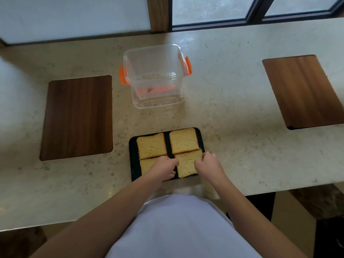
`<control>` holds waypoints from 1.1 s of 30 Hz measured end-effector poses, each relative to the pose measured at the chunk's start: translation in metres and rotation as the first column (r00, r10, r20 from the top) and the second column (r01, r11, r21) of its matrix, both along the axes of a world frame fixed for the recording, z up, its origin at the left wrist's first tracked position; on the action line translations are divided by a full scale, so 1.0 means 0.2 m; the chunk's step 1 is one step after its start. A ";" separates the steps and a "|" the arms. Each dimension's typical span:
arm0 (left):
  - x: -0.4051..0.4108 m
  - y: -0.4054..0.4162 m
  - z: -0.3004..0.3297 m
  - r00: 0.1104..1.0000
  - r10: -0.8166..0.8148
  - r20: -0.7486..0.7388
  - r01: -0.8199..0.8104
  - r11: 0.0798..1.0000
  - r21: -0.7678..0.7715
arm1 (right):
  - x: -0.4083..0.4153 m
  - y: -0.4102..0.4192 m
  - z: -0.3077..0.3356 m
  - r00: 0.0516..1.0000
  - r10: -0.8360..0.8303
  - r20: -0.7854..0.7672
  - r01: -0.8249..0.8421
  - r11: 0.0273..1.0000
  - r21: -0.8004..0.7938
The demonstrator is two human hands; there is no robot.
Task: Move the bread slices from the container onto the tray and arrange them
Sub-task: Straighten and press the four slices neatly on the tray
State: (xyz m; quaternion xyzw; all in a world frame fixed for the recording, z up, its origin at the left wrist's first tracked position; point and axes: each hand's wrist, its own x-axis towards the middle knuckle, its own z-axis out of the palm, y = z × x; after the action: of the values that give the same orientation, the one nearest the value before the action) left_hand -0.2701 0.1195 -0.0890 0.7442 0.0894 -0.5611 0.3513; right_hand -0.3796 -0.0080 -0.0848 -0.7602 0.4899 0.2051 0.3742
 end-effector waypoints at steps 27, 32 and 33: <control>-0.04 -0.02 0.03 0.998 -0.039 0.040 0.039 0.999 0.017 | -0.01 0.01 0.02 0.998 -0.011 0.058 0.006 0.997 0.077; -0.04 0.00 0.03 0.998 -0.040 0.042 0.040 0.999 0.011 | 0.00 0.02 0.00 0.998 0.008 0.061 -0.012 0.997 0.076; -0.04 0.00 0.02 0.998 -0.039 0.043 0.039 0.999 0.012 | 0.00 0.02 0.00 0.998 0.009 0.060 -0.013 0.997 0.076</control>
State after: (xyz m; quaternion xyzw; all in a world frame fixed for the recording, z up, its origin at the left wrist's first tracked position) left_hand -0.2784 0.1201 -0.0842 0.7598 0.0705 -0.5509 0.3379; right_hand -0.3795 -0.0050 -0.0847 -0.7537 0.4662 0.2033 0.4163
